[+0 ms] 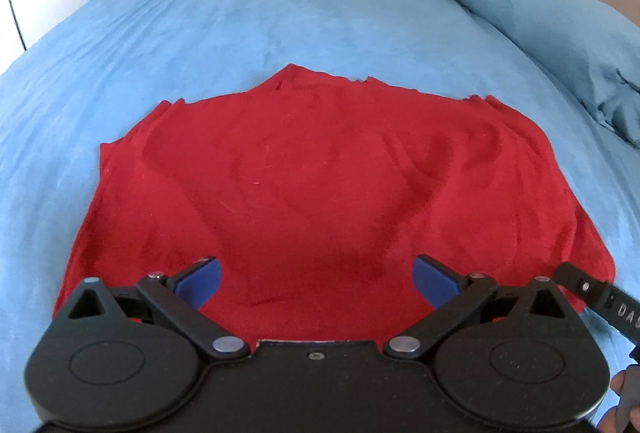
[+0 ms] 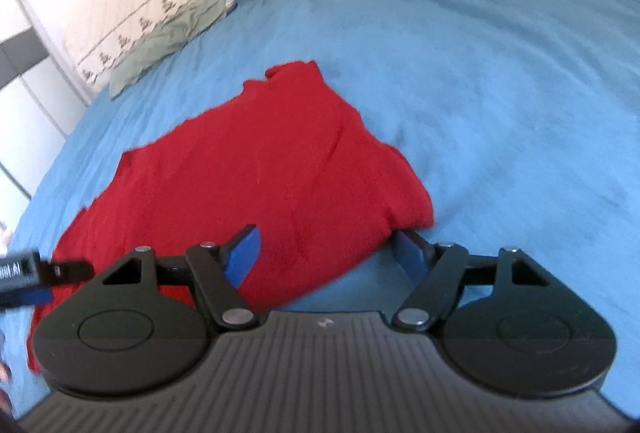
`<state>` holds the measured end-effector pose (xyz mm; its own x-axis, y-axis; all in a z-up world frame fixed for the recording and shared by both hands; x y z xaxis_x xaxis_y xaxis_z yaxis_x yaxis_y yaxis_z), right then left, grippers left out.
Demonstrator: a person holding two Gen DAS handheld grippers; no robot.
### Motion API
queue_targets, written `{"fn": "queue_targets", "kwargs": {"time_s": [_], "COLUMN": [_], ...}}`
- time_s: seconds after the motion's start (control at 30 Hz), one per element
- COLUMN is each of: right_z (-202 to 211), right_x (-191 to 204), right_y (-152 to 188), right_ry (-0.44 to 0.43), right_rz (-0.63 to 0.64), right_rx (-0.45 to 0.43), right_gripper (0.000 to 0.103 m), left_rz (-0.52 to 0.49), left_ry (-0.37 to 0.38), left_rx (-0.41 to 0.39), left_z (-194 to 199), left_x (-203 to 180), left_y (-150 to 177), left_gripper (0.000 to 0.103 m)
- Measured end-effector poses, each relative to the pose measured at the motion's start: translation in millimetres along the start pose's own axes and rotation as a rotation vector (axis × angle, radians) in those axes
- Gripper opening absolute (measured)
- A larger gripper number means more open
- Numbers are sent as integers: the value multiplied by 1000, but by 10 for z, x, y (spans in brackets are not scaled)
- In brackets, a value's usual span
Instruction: Fold small clothes
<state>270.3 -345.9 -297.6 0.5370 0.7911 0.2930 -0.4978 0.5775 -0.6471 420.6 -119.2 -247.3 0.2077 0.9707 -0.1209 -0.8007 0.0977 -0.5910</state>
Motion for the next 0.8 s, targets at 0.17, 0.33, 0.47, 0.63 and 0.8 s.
{"fn": "queue_targets", "kwargs": {"time_s": [0.17, 0.33, 0.47, 0.63, 0.8], "right_z": [-97, 104, 60, -65, -114], "right_x": [-122, -262, -278, -371, -527], "right_y": [-76, 61, 64, -52, -133], "right_ry": [-2, 0, -8, -3, -16], "right_rz": [-139, -245, -236, -310, -378], "right_rx": [-33, -27, -33, -89, -117], "right_gripper": [74, 68, 68, 67, 56], "left_rz": [30, 75, 60, 48, 19], "left_ry": [-17, 12, 12, 20, 16], "left_rx": [1, -4, -14, -18, -28], "left_z": [-74, -110, -111, -78, -58], "left_x": [28, 34, -15, -50, -55], "left_y": [-72, -106, -121, -151, -191], "left_gripper": [103, 103, 103, 103, 103]}}
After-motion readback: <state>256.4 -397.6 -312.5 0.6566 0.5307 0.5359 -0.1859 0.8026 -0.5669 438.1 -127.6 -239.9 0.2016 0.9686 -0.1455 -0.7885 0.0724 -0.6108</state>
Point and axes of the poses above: each gripper's, at about its wrist camera, not at the fingertips, and z roughly against the way its jaws point, x to its left, y to its underside, the point moved 10 cm from there along -z, roughly the way its jaws point, and after that the axes turned 7 degrees about z, right-handed, at the moved point
